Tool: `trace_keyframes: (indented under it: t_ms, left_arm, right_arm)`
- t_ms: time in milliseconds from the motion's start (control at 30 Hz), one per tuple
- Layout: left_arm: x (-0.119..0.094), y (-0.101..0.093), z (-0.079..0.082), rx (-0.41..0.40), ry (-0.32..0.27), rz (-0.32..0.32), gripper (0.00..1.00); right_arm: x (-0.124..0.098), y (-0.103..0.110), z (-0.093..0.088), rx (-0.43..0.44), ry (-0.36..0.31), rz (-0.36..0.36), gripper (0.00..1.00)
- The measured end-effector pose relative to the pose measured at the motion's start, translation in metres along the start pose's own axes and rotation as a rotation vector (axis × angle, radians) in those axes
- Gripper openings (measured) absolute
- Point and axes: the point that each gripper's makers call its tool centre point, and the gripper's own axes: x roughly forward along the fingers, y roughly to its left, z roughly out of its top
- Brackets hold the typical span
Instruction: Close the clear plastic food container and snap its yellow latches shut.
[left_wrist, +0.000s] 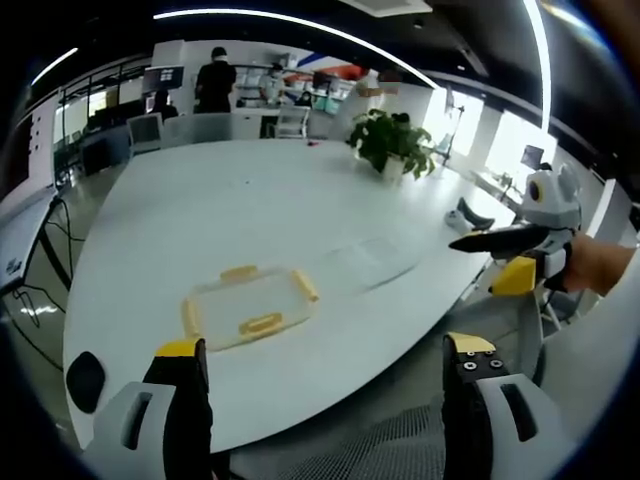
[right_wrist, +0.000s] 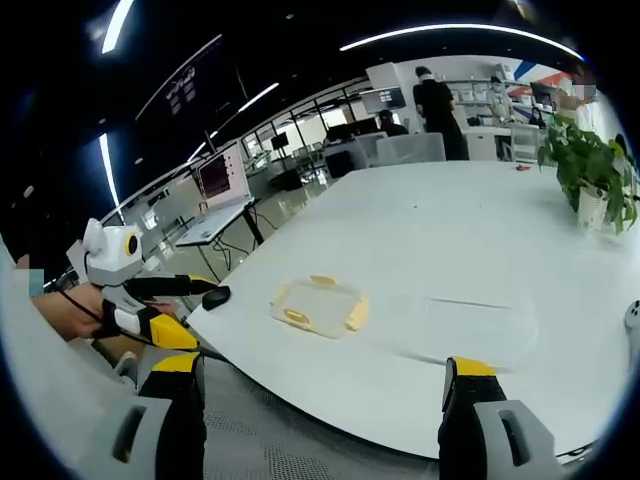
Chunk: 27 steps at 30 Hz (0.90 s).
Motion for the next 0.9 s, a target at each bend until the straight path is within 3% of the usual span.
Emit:
trace_keyframes:
  t_ms: [400, 533, 900]
  left_arm:
    - [-0.002, 0.004, 0.003, -0.004, -0.009, 0.004, 0.96]
    - [-0.005, 0.013, 0.006, -0.009, -0.013, 0.014, 0.96]
    - [-0.007, 0.032, 0.015, -0.004, -0.030, 0.038, 0.95]
  right_arm:
    - [0.003, 0.000, -0.001, -0.010, 0.007, 0.002, 0.98]
    - [0.004, 0.001, 0.004, -0.057, 0.002, -0.006, 0.95]
    - [0.012, -0.001, 0.010, -0.061, 0.012, 0.007, 0.93]
